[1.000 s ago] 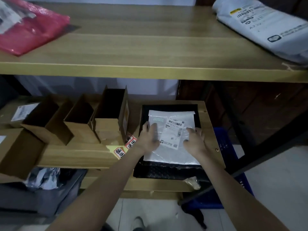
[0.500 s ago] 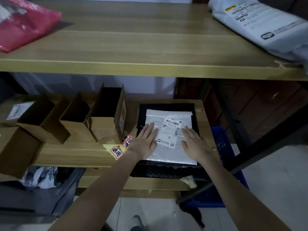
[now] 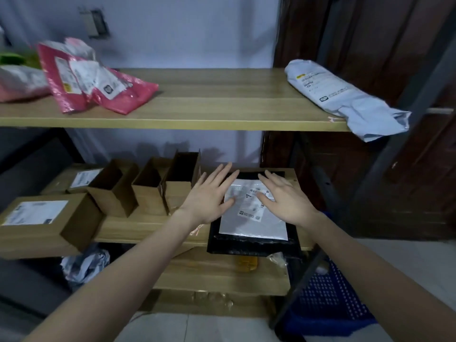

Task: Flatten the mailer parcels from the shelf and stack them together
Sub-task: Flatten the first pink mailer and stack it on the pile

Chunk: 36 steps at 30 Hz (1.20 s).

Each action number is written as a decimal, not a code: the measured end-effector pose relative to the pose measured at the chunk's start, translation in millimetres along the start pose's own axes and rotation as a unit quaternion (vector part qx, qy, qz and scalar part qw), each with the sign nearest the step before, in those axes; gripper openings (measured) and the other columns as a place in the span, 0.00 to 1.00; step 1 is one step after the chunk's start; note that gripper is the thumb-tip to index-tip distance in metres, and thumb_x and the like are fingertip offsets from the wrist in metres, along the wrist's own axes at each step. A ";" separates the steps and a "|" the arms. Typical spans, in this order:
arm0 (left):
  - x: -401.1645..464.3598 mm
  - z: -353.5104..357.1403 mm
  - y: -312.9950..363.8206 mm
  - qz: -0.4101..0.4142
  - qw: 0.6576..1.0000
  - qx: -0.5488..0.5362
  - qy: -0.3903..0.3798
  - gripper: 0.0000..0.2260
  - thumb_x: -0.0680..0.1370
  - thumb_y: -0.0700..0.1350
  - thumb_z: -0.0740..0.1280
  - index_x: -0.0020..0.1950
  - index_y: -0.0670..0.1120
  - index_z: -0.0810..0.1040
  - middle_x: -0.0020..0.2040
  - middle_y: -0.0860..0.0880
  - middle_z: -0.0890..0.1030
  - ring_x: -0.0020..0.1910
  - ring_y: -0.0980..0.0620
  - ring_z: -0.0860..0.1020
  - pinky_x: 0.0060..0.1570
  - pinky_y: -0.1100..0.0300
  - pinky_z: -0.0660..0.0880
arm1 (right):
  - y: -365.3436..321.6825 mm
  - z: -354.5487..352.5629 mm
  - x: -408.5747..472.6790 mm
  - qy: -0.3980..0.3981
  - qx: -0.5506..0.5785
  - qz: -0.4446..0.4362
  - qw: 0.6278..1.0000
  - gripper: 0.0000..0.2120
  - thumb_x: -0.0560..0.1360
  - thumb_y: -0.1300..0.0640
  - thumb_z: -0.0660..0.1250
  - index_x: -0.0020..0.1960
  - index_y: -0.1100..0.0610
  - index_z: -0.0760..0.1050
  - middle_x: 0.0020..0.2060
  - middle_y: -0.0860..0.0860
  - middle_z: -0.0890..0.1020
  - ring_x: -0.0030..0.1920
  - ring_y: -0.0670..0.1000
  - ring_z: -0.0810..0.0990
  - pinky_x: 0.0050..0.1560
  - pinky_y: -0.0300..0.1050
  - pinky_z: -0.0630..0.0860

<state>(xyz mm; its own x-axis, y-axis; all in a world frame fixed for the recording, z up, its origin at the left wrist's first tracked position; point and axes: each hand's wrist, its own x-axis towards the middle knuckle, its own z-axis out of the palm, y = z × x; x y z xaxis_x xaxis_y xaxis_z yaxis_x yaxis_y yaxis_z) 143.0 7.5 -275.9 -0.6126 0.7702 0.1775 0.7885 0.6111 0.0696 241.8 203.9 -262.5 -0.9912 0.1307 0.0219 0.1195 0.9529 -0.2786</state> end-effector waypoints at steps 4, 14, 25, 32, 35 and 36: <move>-28.1 -45.1 6.2 0.014 0.999 0.022 0.045 0.32 0.74 0.63 0.42 0.77 0.54 0.49 0.79 0.53 0.48 0.77 0.53 0.46 0.75 0.50 0.49 | -27.4 -39.8 -21.0 0.035 -0.010 -0.054 0.998 0.29 0.79 0.42 0.53 0.76 0.50 0.52 0.76 0.50 0.56 0.76 0.50 0.53 0.74 0.50 0.55; -90.7 -157.1 -9.9 0.047 0.977 0.079 0.190 0.26 0.78 0.57 0.54 0.75 0.53 0.59 0.77 0.52 0.58 0.75 0.52 0.57 0.70 0.55 0.58 | -110.1 -122.5 -59.8 0.121 0.014 -0.171 0.978 0.23 0.78 0.45 0.57 0.71 0.50 0.63 0.68 0.46 0.70 0.68 0.47 0.66 0.64 0.48 0.68; -88.3 -220.9 -98.5 -0.162 0.918 -0.133 0.336 0.22 0.77 0.45 0.64 0.71 0.49 0.65 0.73 0.45 0.61 0.72 0.47 0.61 0.67 0.54 0.61 | -164.4 -146.3 -10.1 0.161 0.075 -0.233 0.956 0.18 0.77 0.50 0.60 0.66 0.51 0.67 0.56 0.46 0.73 0.60 0.45 0.69 0.62 0.45 0.68; -62.6 -220.8 -151.0 -0.265 0.901 -0.199 0.279 0.17 0.80 0.51 0.59 0.68 0.51 0.67 0.64 0.40 0.72 0.57 0.42 0.75 0.56 0.52 0.70 | -178.8 -138.0 43.7 0.145 0.066 -0.216 0.963 0.19 0.77 0.51 0.59 0.67 0.50 0.65 0.60 0.46 0.70 0.61 0.48 0.70 0.63 0.51 0.70; -48.1 -222.1 -158.6 -0.262 0.898 -0.218 0.279 0.11 0.79 0.46 0.62 0.61 0.50 0.74 0.53 0.46 0.80 0.46 0.48 0.77 0.47 0.55 0.73 | -181.5 -137.9 61.0 0.132 0.067 -0.197 0.969 0.20 0.77 0.49 0.58 0.68 0.48 0.62 0.62 0.47 0.69 0.62 0.52 0.73 0.63 0.53 0.71; -42.7 -222.8 -157.1 -0.255 0.892 -0.244 0.284 0.10 0.78 0.44 0.63 0.58 0.52 0.75 0.50 0.48 0.79 0.45 0.48 0.77 0.48 0.53 0.75 | -182.2 -139.1 65.2 0.129 0.068 -0.187 0.971 0.20 0.77 0.47 0.58 0.68 0.47 0.60 0.63 0.47 0.68 0.62 0.53 0.74 0.62 0.54 0.71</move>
<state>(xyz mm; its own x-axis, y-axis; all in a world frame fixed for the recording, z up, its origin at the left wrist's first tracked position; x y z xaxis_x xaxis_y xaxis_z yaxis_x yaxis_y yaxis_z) 57.6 -162.1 -75.6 -0.8810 0.1137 0.4592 0.4302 0.5963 0.6778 163.3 76.9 -76.8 -0.9143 -0.1365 0.3815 -0.2720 0.9045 -0.3283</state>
